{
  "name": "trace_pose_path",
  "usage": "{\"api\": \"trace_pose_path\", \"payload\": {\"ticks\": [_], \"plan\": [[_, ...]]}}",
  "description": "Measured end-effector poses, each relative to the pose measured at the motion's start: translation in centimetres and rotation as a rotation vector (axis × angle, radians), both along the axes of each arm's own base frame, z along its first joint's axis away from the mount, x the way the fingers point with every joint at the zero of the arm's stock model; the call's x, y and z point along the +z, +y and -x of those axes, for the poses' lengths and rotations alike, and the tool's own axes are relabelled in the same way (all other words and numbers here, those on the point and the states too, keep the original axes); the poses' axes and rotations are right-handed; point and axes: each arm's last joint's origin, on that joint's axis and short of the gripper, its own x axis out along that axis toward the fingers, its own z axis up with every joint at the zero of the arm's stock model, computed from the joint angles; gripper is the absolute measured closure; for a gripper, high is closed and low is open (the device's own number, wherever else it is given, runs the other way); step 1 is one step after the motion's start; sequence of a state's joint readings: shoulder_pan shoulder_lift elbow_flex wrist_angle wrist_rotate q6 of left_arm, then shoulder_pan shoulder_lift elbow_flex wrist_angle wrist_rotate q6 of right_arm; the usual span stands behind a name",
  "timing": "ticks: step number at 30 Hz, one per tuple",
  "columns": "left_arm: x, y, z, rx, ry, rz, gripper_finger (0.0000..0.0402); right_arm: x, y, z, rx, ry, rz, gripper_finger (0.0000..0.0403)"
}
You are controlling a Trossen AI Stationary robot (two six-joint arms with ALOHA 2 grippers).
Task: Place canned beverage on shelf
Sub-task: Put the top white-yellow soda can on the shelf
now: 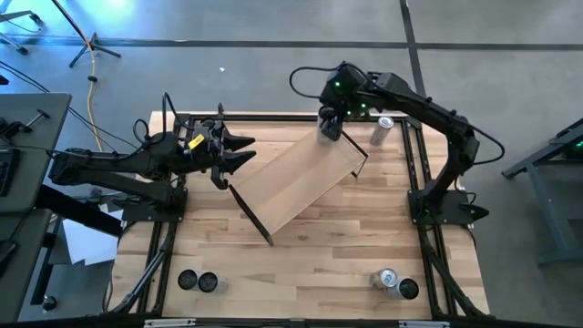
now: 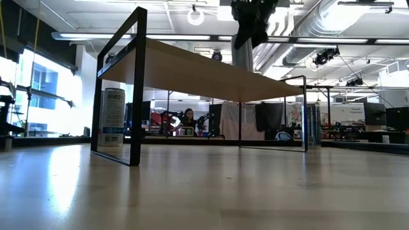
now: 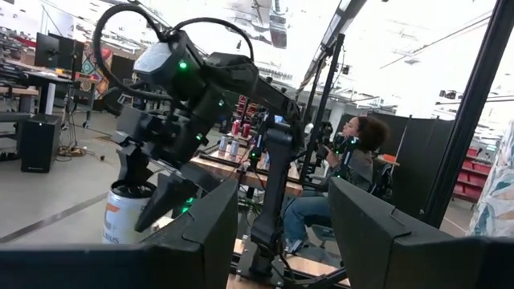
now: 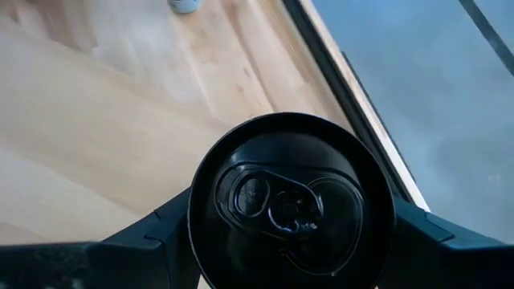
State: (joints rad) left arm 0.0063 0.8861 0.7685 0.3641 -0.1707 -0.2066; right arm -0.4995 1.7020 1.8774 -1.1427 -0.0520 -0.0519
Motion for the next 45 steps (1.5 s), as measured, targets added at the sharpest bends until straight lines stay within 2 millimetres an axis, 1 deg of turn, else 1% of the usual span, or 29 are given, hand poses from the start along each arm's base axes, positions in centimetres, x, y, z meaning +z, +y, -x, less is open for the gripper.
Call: {"api": "trace_pose_path", "payload": {"ticks": [8, 42, 45], "plan": [[-0.01, 0.0, 0.0, 0.0, 0.001, 0.0, 0.0234, -0.27, -0.55, 0.02, -0.001, -0.012, -0.036, 0.0148], [-0.02, 0.0, -0.01, 0.0, 0.002, 0.0, 0.0234, -0.42, -0.48, 0.07, -0.004, 0.013, -0.025, 0.0148], [-0.02, 0.0, -0.01, 0.0, 0.002, 0.0, 0.0234, -0.43, -0.48, 0.08, -0.004, 0.014, -0.026, 0.0143]]}}
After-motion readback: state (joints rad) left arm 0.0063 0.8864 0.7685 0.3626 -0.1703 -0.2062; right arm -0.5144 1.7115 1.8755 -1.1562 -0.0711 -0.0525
